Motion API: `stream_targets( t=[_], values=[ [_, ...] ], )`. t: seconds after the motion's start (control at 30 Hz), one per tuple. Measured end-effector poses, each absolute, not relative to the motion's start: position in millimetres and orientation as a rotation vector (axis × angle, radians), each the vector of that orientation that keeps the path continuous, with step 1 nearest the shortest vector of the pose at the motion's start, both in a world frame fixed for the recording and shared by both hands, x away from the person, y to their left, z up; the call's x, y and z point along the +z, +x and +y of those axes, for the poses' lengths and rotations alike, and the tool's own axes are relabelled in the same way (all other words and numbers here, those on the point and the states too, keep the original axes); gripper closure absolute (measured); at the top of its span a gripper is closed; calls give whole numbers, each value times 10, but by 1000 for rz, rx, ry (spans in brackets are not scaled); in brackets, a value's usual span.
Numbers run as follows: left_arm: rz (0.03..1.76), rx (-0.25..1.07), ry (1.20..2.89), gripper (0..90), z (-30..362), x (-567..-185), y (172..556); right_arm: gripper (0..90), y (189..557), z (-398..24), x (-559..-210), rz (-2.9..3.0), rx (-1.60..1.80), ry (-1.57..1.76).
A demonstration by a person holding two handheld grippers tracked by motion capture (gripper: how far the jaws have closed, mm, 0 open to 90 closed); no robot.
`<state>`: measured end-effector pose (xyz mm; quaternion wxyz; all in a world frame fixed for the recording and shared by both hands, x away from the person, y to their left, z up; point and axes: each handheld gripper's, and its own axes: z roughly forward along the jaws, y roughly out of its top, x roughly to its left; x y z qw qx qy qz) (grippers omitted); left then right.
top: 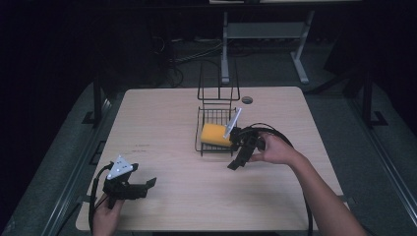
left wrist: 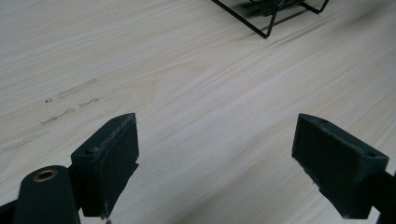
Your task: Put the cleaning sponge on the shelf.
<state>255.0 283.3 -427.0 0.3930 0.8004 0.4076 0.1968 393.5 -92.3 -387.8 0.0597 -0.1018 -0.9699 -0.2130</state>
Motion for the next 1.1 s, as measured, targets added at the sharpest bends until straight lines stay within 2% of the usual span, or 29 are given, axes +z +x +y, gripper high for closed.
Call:
stream_targets(
  t=[1.1],
  values=[
    [1041,504,2026,141,2856,-4274,2529,182,3665,-1409,-4030,-2946,-674,-410]
  ],
)
